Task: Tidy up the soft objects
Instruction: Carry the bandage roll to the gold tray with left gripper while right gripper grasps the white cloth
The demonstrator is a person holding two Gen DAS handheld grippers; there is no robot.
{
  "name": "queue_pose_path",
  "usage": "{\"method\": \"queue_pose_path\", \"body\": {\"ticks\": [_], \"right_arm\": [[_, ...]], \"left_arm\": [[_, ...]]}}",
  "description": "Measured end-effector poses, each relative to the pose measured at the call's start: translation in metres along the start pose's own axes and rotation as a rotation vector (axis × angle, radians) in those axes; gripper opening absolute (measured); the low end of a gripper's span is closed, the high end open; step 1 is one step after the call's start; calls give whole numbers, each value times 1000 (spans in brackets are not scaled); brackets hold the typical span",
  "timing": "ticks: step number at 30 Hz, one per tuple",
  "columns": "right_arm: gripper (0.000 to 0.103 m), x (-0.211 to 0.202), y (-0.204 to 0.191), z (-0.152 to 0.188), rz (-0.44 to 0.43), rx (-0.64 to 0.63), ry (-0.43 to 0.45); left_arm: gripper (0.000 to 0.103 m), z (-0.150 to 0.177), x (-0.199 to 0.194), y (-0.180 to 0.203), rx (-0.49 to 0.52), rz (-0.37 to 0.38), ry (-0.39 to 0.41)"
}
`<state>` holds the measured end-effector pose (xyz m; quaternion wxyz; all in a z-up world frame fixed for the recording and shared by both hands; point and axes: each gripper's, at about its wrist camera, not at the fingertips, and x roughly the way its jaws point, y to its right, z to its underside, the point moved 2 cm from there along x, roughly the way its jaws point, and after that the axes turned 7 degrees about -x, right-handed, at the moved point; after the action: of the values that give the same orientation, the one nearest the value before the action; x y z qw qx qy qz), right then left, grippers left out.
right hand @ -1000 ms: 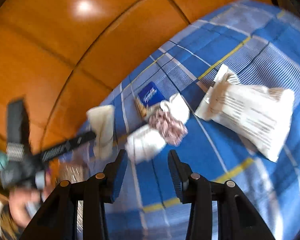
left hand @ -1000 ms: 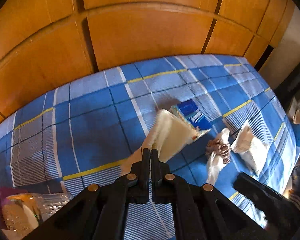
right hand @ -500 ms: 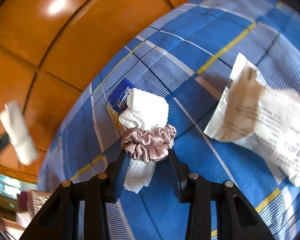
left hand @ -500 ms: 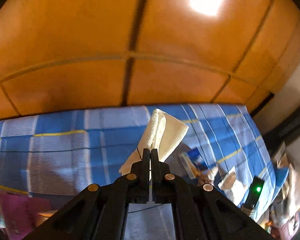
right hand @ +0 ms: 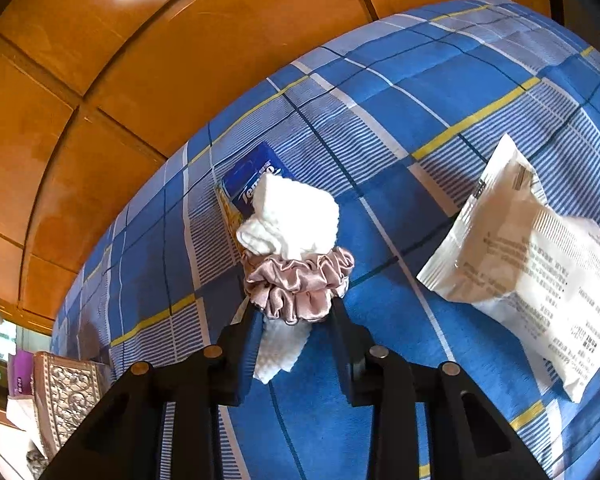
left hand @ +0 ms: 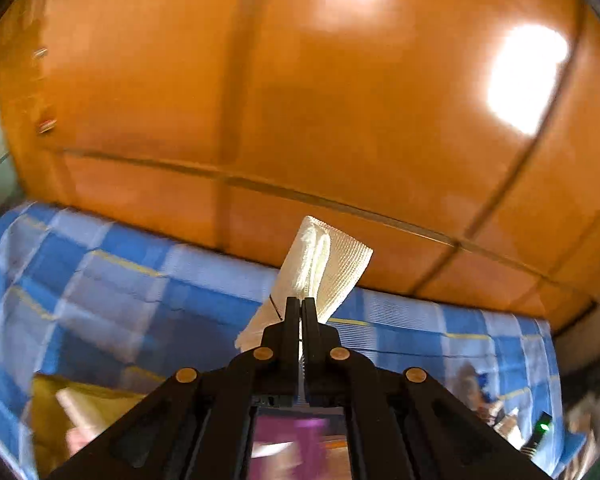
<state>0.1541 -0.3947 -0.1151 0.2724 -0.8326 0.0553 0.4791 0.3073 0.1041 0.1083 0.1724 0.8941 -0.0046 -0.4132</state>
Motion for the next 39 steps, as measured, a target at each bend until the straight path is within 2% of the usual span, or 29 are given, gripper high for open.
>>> {"method": "queue_pose_path", "body": {"ticks": [3, 7, 10, 12, 16, 20, 24, 26, 27, 28, 30, 33, 36, 39], "right_arm": [[33, 2, -5, 0, 20, -30, -3], [33, 2, -8, -1, 47, -67, -22], [33, 5, -15, -2, 75, -106, -35], [33, 6, -19, -2, 94, -127, -39], [33, 8, -25, 0, 125, -148, -40], [33, 10, -30, 1, 155, -170, -42], [33, 13, -34, 0, 183, -187, -51], [33, 15, -37, 1, 199, -202, -51], [33, 15, -39, 1, 208, -211, -50], [32, 15, -40, 2, 215, -218, -50], [31, 16, -42, 2, 228, -229, -51], [25, 15, -47, 4, 239, -247, -53], [22, 13, -54, 7, 252, -270, -51], [22, 7, -65, 12, 225, -304, -51]], "left_arm": [[1, 4, -23, -62, -60, -55, 34], [1, 30, -45, -138, -138, -124, 44], [1, 65, -53, -185, -178, -174, 30], [1, 91, -55, -214, -212, -186, -6], [1, 136, -61, -246, -277, -201, -37], [1, 167, -66, -266, -324, -235, -42], [1, 195, -60, -275, -305, -294, -75], [6, 205, -58, -277, -310, -312, -81], [14, 211, -59, -277, -313, -315, -80], [28, 215, -60, -276, -316, -325, -75], [41, 222, -66, -273, -311, -344, -47], [42, 230, -76, -268, -284, -370, -11], [50, 238, -87, -259, -252, -384, 21], [61, 242, -98, -251, -226, -401, 57]]}}
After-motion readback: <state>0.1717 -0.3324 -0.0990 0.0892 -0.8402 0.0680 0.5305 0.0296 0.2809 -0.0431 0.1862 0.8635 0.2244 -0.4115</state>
